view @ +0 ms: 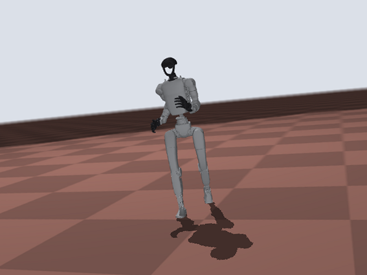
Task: Walk run
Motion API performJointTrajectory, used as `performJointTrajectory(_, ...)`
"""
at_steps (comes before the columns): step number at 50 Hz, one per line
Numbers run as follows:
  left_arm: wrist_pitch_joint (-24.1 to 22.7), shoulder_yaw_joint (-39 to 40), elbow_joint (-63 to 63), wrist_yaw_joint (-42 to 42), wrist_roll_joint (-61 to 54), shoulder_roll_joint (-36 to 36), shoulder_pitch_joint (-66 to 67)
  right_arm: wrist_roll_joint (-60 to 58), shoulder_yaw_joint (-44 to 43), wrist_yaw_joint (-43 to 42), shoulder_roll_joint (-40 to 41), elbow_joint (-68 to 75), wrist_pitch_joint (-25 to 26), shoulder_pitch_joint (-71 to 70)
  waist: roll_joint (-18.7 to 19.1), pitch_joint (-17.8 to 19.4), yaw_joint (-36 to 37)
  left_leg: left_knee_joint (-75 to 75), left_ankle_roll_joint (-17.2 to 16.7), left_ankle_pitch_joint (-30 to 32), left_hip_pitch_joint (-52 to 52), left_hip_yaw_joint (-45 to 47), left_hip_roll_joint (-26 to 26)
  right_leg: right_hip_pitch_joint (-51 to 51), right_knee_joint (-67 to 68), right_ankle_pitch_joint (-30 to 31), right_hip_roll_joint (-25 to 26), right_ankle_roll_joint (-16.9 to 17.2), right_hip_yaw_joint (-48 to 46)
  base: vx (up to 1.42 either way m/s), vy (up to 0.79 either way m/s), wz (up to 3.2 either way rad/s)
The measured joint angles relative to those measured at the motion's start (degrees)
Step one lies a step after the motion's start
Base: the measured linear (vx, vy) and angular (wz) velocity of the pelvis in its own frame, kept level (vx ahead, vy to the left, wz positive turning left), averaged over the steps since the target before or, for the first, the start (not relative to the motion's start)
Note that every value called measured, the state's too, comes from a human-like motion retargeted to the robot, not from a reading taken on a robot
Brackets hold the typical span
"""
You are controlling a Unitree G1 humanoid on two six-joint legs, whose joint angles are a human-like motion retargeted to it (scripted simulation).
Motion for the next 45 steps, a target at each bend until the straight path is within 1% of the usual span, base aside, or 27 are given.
performJointTrajectory(2, -1.55, 2.31, 3.64, -1.96, 3.02, -0.79, 5.25, -0.52, 1.83, -3.12, 1.45, -2.53, 0.97, -3.34, 0.13, 0.22, 3.40, 18.19, -1.10, 1.97, -4.75, 0.00, 0.07, 2.77, 6.69, -4.96, 5.22, -3.81, 2.54, 1.54, -0.65, -1.49)
performJointTrajectory(3, -2.92, 3.61, 6.71, -2.52, 5.31, -1.59, 8.48, -0.07, 2.34, -4.68, 2.36, -3.03, 1.27, -6.15, 0.33, 0.25, 4.85, 25.07, -0.78, 1.97, -7.24, -1.18, 0.01, 4.36, 8.82, -7.61, 8.35, -4.22, 6.69, 1.53, -0.63, -0.99)
performJointTrajectory(5, -5.44, 6.33, 14.84, -1.08, 9.16, -4.57, 12.25, 3.38, -0.75, -3.84, 3.04, -2.78, 2.27, -15.97, -0.91, -0.58, 5.86, 35.42, 1.04, -5.71, -15.82, -2.63, -2.11, 6.09, 10.06, -10.40, 6.35, -3.21, 7.35, 1.34, -0.44, -0.44)
performJointTrajectory(7, -7.04, 7.16, 19.65, -0.66, 6.77, -7.96, 17.80, 6.71, 1.71, -3.25, 2.28, -4.01, 3.17, -22.54, -2.50, -1.24, 7.37, 37.02, 4.89, -14.29, -22.15, -1.15, -5.13, 10.57, 7.60, -10.11, 6.63, -3.88, 9.84, 1.50, -0.25, -1.11)
performJointTrajectory(10, -8.39, 8.49, 22.82, -4.19, 3.17, -10.20, 24.98, 12.73, 4.29, -3.36, -0.42, -7.83, 3.40, -28.76, -3.94, -0.49, 11.06, 31.52, 13.00, -24.74, -31.50, 3.11, -3.77, 17.22, 2.84, -4.51, 6.99, -3.01, 12.55, 1.31, -0.10, -1.03)
performJointTrajectory(13, -9.43, 10.26, 22.21, -4.79, 5.52, -8.13, 28.93, 16.42, 5.54, -1.90, -3.66, -11.98, 3.49, -29.57, -7.22, -0.22, 17.08, 14.69, 17.08, -28.37, -36.93, 7.90, -3.55, 24.18, -2.46, 8.01, 4.52, 0.16, 8.84, 1.46, -0.22, -0.99)
performJointTrajectory(15, -9.35, 9.92, 21.54, -3.70, 7.01, -6.51, 29.45, 16.74, 4.86, 0.18, -4.57, -14.05, 4.54, -27.29, -8.05, -0.43, 20.23, -0.35, 19.61, -30.81, -36.71, 6.87, -5.57, 29.11, -5.21, 16.54, 5.47, 2.11, 7.30, 1.62, -0.26, -0.51)
performJointTrajectory(18, -8.27, 8.78, 19.21, -2.41, 7.14, -6.24, 26.88, 14.36, 4.42, 3.25, -4.35, -14.33, 6.32, -23.32, -10.24, 0.03, 23.36, -11.88, 18.46, -32.24, -35.47, 7.57, -6.44, 33.57, -2.66, 27.11, 4.80, 7.25, 6.07, 1.34, -0.27, -0.23)
performJointTrajectory(19, -7.45, 8.30, 18.20, -1.30, 7.43, -6.28, 25.32, 13.44, 4.37, 3.79, -3.94, -13.72, 6.49, -22.27, -10.85, 0.88, 23.47, -11.89, 21.19, -27.49, -34.39, 9.02, -6.91, 33.35, 3.70, 28.15, 4.76, 10.03, 6.75, 1.68, -0.26, 0.29)
performJointTrajectory(20, -6.47, 7.79, 17.15, 0.11, 7.89, -6.39, 23.62, 12.55, 4.36, 4.17, -3.53, -12.91, 6.51, -21.31, -11.62, 2.06, 23.57, -10.67, 25.43, -20.57, -33.25, 10.59, -7.93, 32.49, 12.35, 28.15, 4.40, 13.24, 7.42, 1.81, -0.48, 0.70)
performJointTrajectory(22, -4.54, 7.36, 15.48, 5.95, 10.97, -6.27, 19.75, 9.74, 5.74, 4.37, -1.40, -9.18, 5.31, -19.70, -14.54, 1.62, 18.55, -0.97, 26.22, -36.32, -31.60, 8.06, -13.16, 28.09, 29.73, 28.15, 5.10, 18.20, 5.52, 1.84, -0.49, 1.34)
performJointTrajectory(23, -4.24, 6.24, 15.68, 9.55, 12.64, -6.70, 17.94, 7.49, 5.95, 4.30, -0.13, -6.25, 4.10, -18.12, -14.43, 1.14, 16.41, 2.51, 25.91, -38.29, -31.98, -1.08, -18.15, 26.42, 36.21, 28.15, 5.90, 20.34, 4.85, 1.69, -0.17, 1.14)
performJointTrajectory(24, -4.67, 7.35, 16.36, 11.37, 12.68, -6.94, 14.00, 5.55, 6.15, 4.22, 0.99, -3.13, 3.61, -17.31, -12.59, 0.77, 14.62, 4.57, 25.02, -39.76, -31.79, -1.88, -15.40, 23.89, 37.75, 28.15, 8.29, 20.79, 4.93, 1.44, -0.15, 0.55)
performJointTrajectory(25, -5.47, 9.58, 17.28, 12.28, 11.90, -7.09, 8.99, 3.77, 6.35, 4.14, 2.04, 0.09, 3.48, -16.89, -9.88, 0.44, 13.00, 5.91, 23.84, -40.99, -31.30, 1.49, -8.78, 20.92, 36.82, 28.15, 11.47, 20.38, 5.38, 1.09, -0.33, -0.05)
performJointTrajectory(27, -4.96, 8.08, 17.38, 10.28, 7.07, -8.52, 1.31, 2.31, 6.90, 3.38, 2.34, 3.99, 3.50, -13.48, -6.44, -0.19, 14.16, 4.37, 22.36, -43.40, -26.56, 2.67, -4.04, 15.21, 36.05, 21.22, 14.08, 16.66, 6.26, 1.09, -0.32, -0.21)
performJointTrajectory(29, -3.53, 3.54, 14.12, 10.89, 3.11, -9.03, -3.28, 2.24, 6.40, 5.32, 0.74, 4.64, 2.95, -8.57, -4.98, -0.03, 14.06, 1.08, 20.51, -42.41, -21.59, 2.21, -3.04, 10.14, 33.59, 12.25, 11.98, 13.45, 6.02, 1.50, -0.34, 0.13)
performJointTrajectory(30, -3.08, 2.29, 12.22, 11.30, 1.71, -8.69, -5.03, 1.58, 5.70, 6.47, 0.00, 4.56, 2.81, -6.13, -4.13, 0.19, 13.69, -1.31, 19.70, -40.63, -19.03, 1.59, -3.11, 7.70, 31.38, 8.37, 10.17, 12.05, 5.26, 1.37, -0.26, 0.68)
performJointTrajectory(33, -2.59, -1.85, 6.50, 12.45, 0.46, -5.97, -6.10, -1.54, 2.75, 7.41, -2.92, 3.74, 2.49, -0.86, -1.23, 0.08, 8.52, -7.50, 15.48, -29.52, -11.85, -0.15, -2.74, 2.26, 17.64, 3.53, 4.32, 10.40, 2.00, 1.27, -0.21, 1.07)
performJointTrajectory(35, -2.63, -2.91, 3.67, 11.98, 0.65, -3.80, -5.02, -2.54, 1.23, 6.76, -3.92, 3.03, 1.91, 0.88, -0.62, 0.05, 5.27, -9.67, 12.35, -21.39, -7.08, -0.48, -3.23, 0.73, 6.24, 0.49, 3.18, 9.14, 3.31, 1.58, -0.40, 0.66)
performJointTrajectory(37, -2.48, -3.30, 1.90, 10.74, 1.02, -1.97, -2.91, -2.50, 0.04, 5.25, -3.26, 2.12, 1.68, 0.31, 0.18, 0.03, 3.32, -10.96, 8.45, -13.28, -2.83, 0.00, -2.34, 0.94, -3.27, -3.92, 3.99, 9.38, 7.89, 1.22, -0.31, 0.20)
performJointTrajectory(38, -2.17, -3.40, 1.41, 10.03, 1.06, -1.22, -1.64, -2.30, -0.29, 4.34, -2.64, 1.62, 1.78, -0.65, 0.28, 0.05, 3.05, -10.80, 6.21, -9.71, -0.96, 0.62, -1.88, 1.34, -6.75, -4.51, 3.50, 10.91, 8.82, 1.36, -0.42, -0.15)
performJointTrajectory(39, -1.92, -3.48, 1.39, 9.30, 1.04, -0.60, -0.34, -2.13, -0.47, 3.30, -1.89, 0.92, 1.97, -1.83, -0.05, 0.25, 2.72, -9.37, 3.46, -6.20, 0.39, -0.38, -2.26, 1.68, -7.71, -1.61, 2.97, 9.63, 8.41, 1.59, -0.53, -0.26)
performJointTrajectory(40, -1.69, -3.55, 1.60, 8.56, 1.00, -0.06, 0.96, -1.97, -0.58, 2.21, -1.07, 0.12, 2.20, -3.13, -0.60, 0.53, 2.35, -7.32, 0.45, -2.72, 1.48, -2.19, -3.06, 2.00, -7.40, 3.05, 2.41, 6.94, 7.32, 1.36, -0.35, -0.25)
performJointTrajectory(42, -2.34, -3.31, 4.13, 6.42, 1.42, 0.55, 3.93, -2.34, -0.57, -1.19, 0.44, -1.16, 2.86, -6.27, -0.73, 0.05, 3.08, 5.03, -3.67, 1.97, -1.48, -3.89, -5.30, 2.02, 0.13, -1.20, 2.62, -0.37, 2.57, 1.32, -0.35, -0.62)
performJointTrajectory(43, -3.37, -2.04, 6.62, 4.81, 2.94, 0.21, 6.62, -3.00, 0.47, -3.45, 1.31, -1.12, 2.79, -7.18, -0.07, 0.33, 4.23, 15.26, -3.67, 1.97, -3.47, -2.72, -4.20, 3.63, 4.78, -3.59, 7.90, -1.30, 7.82, 1.81, -0.70, -0.58)
performJointTrajectory(44, -4.62, -0.36, 10.35, 3.09, 4.55, -0.71, 8.18, -3.25, -0.43, -5.23, 2.23, -0.11, 2.61, -9.94, -0.32, 0.02, 4.44, 22.01, -3.67, 1.97, -6.43, -4.44, -4.50, 4.14, 7.66, -5.54, 8.23, -1.05, 9.09, 1.92, -0.76, 0.14)
performJointTrajectory(45, -5.99, 1.52, 14.71, 1.32, 6.21, -1.92, 9.16, -3.30, -2.29, -6.78, 3.16, 1.37, 2.38, -13.63, -1.01, -0.58, 4.18, 27.03, -3.65, 1.97, -9.87, -7.59, -5.50, 4.09, 9.64, -7.26, 6.07, -0.20, 8.36, 1.37, -0.51, 0.63)
